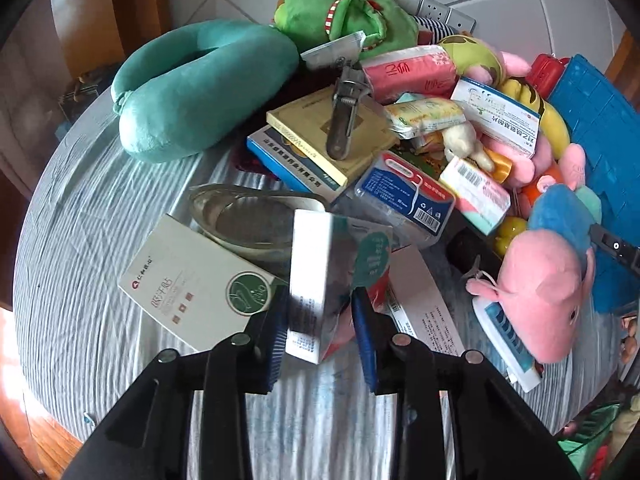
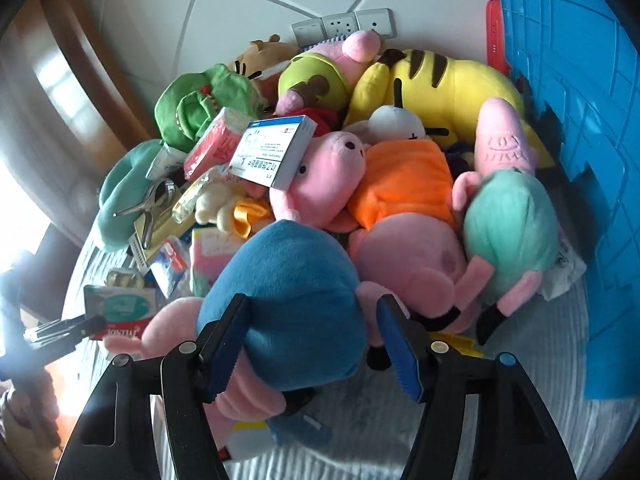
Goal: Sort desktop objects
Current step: 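Grasp the white medicine box with left gripper while right grasps the pig plush, then lift the white box and pig plush and carry both over the crate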
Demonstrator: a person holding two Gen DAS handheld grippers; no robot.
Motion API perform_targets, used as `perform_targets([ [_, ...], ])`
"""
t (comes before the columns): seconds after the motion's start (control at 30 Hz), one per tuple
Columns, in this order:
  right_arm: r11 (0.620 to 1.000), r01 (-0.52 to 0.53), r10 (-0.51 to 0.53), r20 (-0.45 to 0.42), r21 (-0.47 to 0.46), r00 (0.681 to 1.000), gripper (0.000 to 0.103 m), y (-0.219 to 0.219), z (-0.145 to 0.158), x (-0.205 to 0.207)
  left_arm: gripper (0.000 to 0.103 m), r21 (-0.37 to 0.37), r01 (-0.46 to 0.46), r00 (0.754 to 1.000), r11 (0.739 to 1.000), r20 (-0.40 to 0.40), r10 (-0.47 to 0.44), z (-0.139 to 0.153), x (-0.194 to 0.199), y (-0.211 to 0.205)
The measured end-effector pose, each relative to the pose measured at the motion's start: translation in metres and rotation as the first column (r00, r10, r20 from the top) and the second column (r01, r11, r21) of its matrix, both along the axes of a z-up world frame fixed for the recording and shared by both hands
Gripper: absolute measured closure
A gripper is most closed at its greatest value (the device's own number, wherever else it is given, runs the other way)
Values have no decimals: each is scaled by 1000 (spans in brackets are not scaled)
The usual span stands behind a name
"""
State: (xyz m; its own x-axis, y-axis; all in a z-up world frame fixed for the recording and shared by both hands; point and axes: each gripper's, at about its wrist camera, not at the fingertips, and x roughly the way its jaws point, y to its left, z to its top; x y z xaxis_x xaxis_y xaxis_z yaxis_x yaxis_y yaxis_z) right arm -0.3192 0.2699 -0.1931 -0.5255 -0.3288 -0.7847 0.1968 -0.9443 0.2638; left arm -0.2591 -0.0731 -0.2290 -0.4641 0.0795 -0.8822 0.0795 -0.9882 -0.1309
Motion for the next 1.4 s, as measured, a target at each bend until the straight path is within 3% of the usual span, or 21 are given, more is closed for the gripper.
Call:
perform_targets([
  [0.1, 999, 42, -42, -3, -32, 999, 36, 11, 7, 10, 85, -13, 55, 998, 998, -19, -55, 9, -1, 22],
  [0.2, 991, 71, -66, 48, -110, 997, 35, 18, 9, 23, 86, -74, 105, 994, 992, -29, -108, 13, -3, 43],
  [0.3, 989, 52, -40, 86, -137, 995, 34, 10, 8, 39, 85, -73, 140, 990, 987, -22, -142, 9, -5, 49],
  [0.43, 998, 1, 3, 69, -57, 998, 36, -14, 11, 52, 85, -83, 154, 987, 985, -29, -157, 9, -9, 49],
  [0.57, 997, -68, 67, 40, 19, 997, 57, -43, 13, 59, 85, -80, 163, 986, 983, -27, -166, 9, -13, 48],
  [0.8, 958, -247, 257, -50, 143, 965, 60, -107, 17, 63, 85, -87, 149, 987, 985, -45, -153, 17, -4, 36],
  [1.03, 907, -320, 354, -85, 274, 931, 56, -147, 7, 48, 86, -86, 132, 989, 988, -50, -136, 21, 1, 30],
  [1.1, 895, -337, 374, -79, 291, 924, 72, -152, 3, 46, 86, -80, 129, 990, 988, -50, -133, 21, 2, 29],
  [1.13, 891, -346, 383, -77, 294, 921, 97, -153, 1, 46, 85, -78, 128, 990, 989, -51, -133, 22, 3, 29],
  [1.27, 897, -341, 377, -85, 281, 922, 98, -150, 2, 44, 85, -73, 128, 990, 989, -56, -132, 26, 6, 31],
  [1.4, 922, -293, 338, -155, 254, 928, 98, -138, 28, 40, 85, -78, 134, 987, 988, -76, -140, 41, 7, 37],
])
